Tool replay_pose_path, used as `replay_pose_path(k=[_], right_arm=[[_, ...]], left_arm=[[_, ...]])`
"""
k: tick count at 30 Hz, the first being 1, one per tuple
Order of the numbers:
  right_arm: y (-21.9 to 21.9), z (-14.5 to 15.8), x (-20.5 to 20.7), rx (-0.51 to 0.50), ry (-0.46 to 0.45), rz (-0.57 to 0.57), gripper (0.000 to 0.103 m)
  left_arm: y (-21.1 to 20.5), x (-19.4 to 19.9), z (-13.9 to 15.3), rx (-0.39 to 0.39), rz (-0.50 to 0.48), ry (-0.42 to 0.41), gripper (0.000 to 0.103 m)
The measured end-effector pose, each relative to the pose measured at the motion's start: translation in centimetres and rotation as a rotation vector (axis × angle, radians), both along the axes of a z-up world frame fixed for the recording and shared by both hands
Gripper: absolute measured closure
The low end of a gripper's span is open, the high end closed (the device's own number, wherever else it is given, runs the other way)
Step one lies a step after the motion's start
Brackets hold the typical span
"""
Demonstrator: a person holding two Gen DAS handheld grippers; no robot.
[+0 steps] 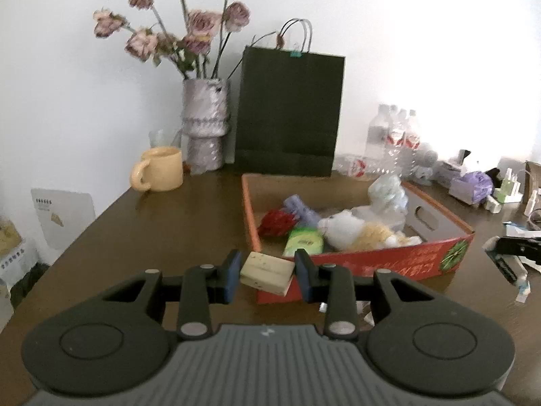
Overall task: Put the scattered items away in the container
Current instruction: 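Carry the packet into the box with the right tool while the left carries the cream block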
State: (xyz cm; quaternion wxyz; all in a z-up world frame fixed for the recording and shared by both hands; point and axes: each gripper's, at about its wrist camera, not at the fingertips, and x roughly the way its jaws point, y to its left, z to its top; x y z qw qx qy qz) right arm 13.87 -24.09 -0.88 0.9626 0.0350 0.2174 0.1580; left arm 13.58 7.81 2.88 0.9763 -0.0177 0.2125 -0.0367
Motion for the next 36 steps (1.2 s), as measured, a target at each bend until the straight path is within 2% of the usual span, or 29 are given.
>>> replay_pose_path(k=[10,19,27,36], right_arm=[[0.9,3.1,1.5,0.022,-0.090,-0.015,0.097],[1.4,4.3,6.0,0.043,-0.109,-0.030,0.097],[1.2,3.2,11.2,0.081,-0.081,-0.078,0.097],[1.6,-1.1,16.8,0.030,0.023,-0.104,0.097]], left_arm=[[-2.4,1.5,2.7,0.003,-0.034,-0.053,0.068],[-4.1,5.4,3.9,-0.015,-0.049,-0.070,0.068],[-4.5,10.0,2.4,-0.081,-0.040,-0.052,0.068],[-4.9,15.1,-2.1,-0.101,-0.009,0.016,0.068]])
